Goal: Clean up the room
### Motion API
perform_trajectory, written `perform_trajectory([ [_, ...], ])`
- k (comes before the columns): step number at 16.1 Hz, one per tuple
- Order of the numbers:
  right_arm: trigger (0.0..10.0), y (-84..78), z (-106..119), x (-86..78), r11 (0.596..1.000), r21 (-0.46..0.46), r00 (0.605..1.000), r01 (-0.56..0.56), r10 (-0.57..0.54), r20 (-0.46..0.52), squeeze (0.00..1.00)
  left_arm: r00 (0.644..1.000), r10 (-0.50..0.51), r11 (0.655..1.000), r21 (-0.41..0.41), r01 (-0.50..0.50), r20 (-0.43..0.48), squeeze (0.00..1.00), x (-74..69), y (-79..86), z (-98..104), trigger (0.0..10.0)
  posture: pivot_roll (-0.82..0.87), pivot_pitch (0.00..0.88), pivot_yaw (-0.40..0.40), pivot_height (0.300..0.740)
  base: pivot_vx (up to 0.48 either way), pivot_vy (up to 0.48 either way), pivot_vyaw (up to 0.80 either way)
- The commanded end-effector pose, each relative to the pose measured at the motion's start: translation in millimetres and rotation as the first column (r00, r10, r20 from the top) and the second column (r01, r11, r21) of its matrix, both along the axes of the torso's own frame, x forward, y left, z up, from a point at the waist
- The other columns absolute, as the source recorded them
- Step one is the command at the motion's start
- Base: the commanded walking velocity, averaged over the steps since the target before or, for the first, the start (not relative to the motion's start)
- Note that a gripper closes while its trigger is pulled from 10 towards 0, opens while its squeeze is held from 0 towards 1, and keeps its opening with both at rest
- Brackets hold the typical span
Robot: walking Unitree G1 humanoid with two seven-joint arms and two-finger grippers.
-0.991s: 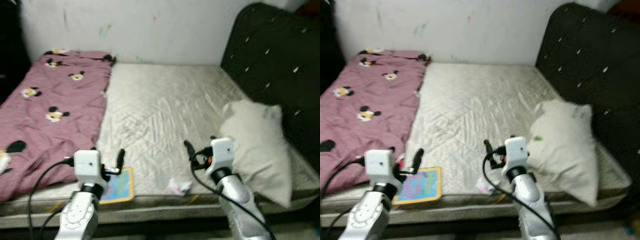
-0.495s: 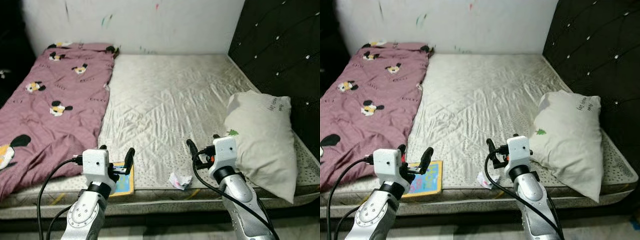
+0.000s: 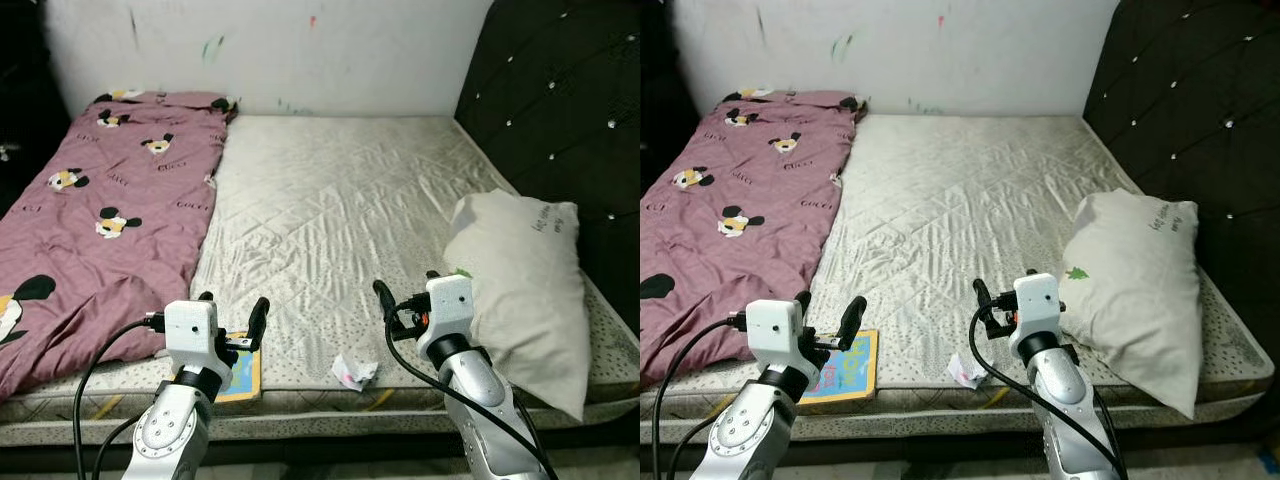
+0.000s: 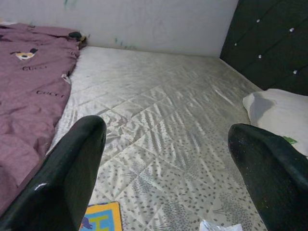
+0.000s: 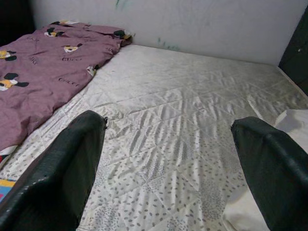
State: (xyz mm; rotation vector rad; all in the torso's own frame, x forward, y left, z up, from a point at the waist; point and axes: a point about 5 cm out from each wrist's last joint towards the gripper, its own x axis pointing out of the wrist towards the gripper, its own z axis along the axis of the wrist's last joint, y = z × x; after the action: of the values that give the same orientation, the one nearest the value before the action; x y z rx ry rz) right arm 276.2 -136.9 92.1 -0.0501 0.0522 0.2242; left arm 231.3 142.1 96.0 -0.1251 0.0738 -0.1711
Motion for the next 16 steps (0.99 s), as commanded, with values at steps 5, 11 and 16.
perform_trajectory([
  [5,10.0,-1.1,2.4,3.3,1.0,0.003,1.0,0.011,-0.011,0.01,0.0,1.0,-0.011,1.0,0.0,0.011,0.014,0.0,1.6,-0.9,3.1,10.0,0.04,0.0,-0.036,0.74,0.284,0.0,0.0],
  [11,10.0,-2.1,2.4,3.5,1.0,0.002,1.0,0.016,-0.016,0.01,0.0,1.0,-0.011,1.0,-0.001,0.011,0.005,0.0,2.3,-1.3,1.9,10.0,0.03,0.0,-0.033,0.74,0.304,0.0,0.0],
  [16,10.0,-1.9,2.1,3.6,1.0,0.005,1.0,0.018,-0.018,0.008,0.0,1.0,-0.013,1.0,-0.001,0.013,0.003,0.0,2.5,-1.0,2.0,10.0,0.03,0.0,-0.033,0.74,0.344,0.0,0.0],
])
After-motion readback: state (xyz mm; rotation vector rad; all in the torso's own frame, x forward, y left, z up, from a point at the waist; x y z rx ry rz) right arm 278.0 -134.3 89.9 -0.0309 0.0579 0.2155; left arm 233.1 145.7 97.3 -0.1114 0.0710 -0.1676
